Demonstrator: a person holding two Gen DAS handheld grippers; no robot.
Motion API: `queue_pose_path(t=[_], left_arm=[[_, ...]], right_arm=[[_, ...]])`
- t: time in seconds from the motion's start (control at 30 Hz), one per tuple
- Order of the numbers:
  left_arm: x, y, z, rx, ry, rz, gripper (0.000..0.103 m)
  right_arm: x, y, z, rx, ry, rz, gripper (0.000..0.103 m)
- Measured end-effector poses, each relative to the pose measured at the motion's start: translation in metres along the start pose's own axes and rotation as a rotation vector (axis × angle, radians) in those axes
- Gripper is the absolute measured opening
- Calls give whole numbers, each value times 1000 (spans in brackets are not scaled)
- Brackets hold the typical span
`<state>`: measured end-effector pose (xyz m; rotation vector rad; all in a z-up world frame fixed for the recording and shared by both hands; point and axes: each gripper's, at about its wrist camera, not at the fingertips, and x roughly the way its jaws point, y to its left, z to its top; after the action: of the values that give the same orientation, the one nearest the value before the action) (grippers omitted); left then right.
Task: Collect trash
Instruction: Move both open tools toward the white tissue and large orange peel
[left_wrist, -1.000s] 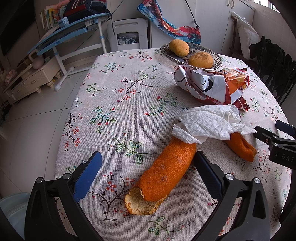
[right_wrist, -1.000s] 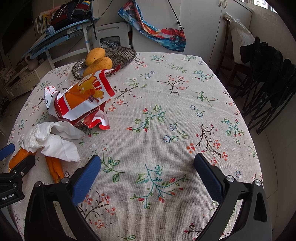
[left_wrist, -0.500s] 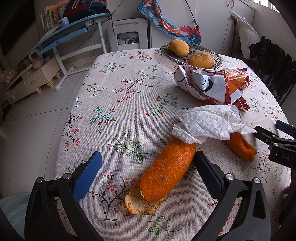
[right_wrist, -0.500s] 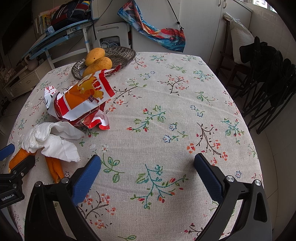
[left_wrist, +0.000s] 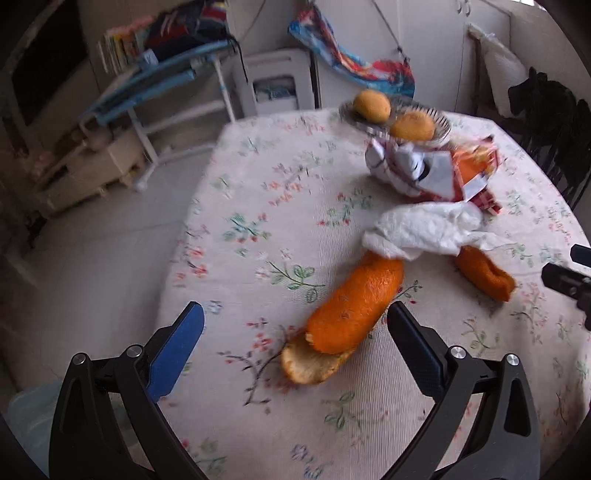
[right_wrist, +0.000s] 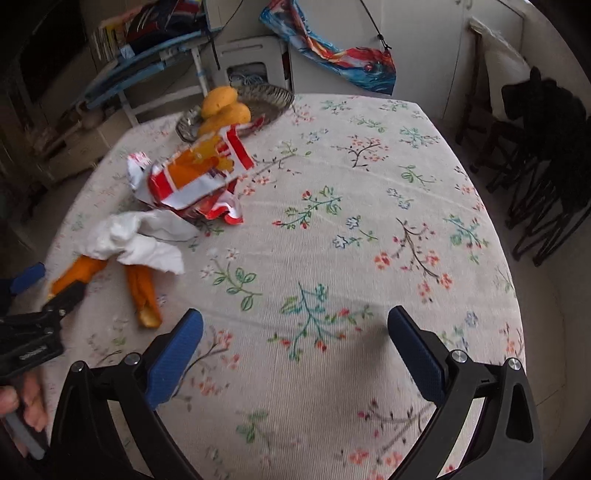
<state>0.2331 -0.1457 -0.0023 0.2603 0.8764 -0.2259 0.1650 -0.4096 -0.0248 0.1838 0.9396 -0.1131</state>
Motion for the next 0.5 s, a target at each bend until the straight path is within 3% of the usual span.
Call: queue_pose_path(t=[0.17,0.4,0.5], left_arm=[[-29,18,-5,-12,-37,-61,96],[-33,52,-17,-75,-36,-127,96],[-30,50,-15,-52,-35,-133,96]], right_arm=[[-27,23,6,-67,-93,90,96],[7,65,19,-94,-48,159,96],[17,71,26,-70,-41,187,95]])
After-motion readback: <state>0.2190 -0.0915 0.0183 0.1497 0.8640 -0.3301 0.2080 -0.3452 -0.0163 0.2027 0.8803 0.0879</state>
